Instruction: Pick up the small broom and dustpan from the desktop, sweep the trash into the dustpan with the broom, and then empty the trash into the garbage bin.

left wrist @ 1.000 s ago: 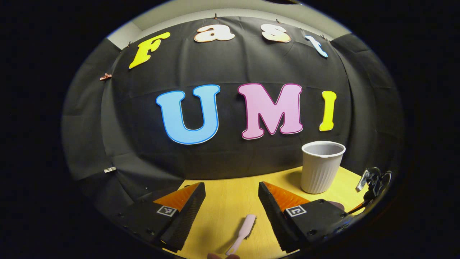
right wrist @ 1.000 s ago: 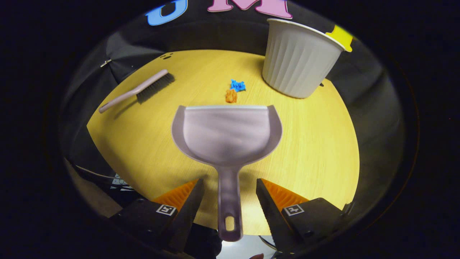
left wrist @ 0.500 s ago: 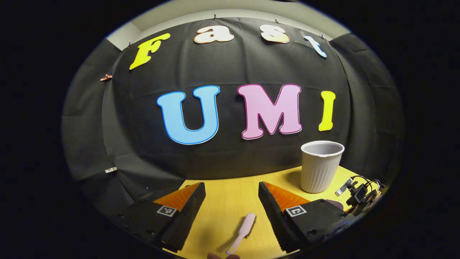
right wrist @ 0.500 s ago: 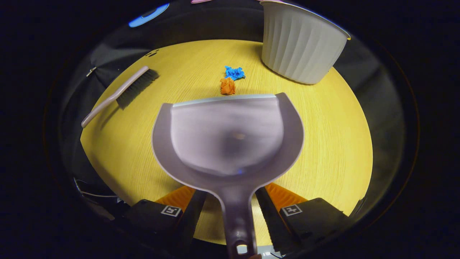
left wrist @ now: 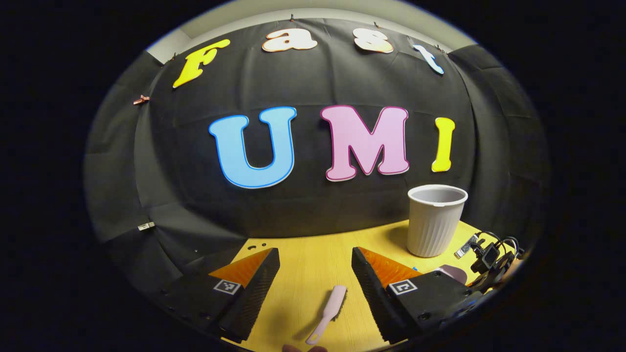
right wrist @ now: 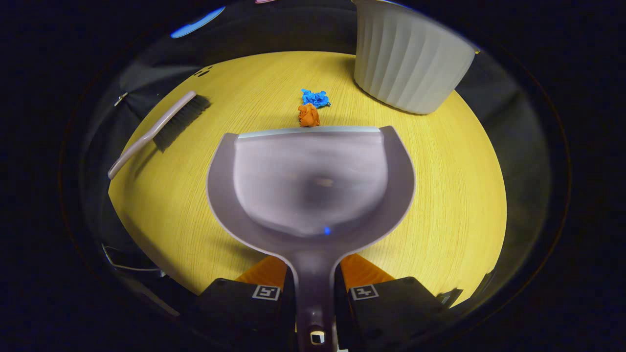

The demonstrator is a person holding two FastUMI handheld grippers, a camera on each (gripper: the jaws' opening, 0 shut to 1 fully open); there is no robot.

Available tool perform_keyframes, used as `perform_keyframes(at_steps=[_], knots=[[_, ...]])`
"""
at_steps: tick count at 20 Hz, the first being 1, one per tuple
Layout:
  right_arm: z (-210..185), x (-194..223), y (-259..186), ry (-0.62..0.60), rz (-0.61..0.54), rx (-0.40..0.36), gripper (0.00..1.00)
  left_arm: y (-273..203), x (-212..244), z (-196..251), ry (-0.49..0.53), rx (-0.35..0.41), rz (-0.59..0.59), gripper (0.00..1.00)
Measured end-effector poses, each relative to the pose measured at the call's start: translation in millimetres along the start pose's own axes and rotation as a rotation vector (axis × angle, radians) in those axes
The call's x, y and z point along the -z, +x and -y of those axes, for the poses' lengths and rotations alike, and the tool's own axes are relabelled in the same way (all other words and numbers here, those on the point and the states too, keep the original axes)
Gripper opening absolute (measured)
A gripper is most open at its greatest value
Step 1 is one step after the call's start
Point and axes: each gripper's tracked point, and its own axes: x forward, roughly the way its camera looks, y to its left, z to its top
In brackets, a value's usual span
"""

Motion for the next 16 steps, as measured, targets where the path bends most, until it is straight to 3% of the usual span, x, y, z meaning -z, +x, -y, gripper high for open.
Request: perform_keyframes(at_steps=[2,5,11,14,16], knots=[[0.9,-2.6,-7.5,-0.028,0.025,0.001,0.40,11.0,26.1,3.9,0.014,0.049,-0.077,0.94],[3.2,-5.9,-35.8,-0.061,0.073,-0.005,0.36,24.3,74.8,4.0,0.078,0.098,-0.221,0.94],[10.0,5.1,-65.2,-0.039,0.093,0.010,0.36,42.0,188.6,21.5,0.179,0.237,-0.579,0.97],[14.1,15.8,-77.7,-0.010,0.091,0.023,0.32,54.7,220.2,30.0,0.157,0.271,-0.667,0.95],[16.7,23.8,-82.9,0.017,0.087,0.029,0.36,67.4,237.8,33.2,0.158,0.279,-0.705,0.93]])
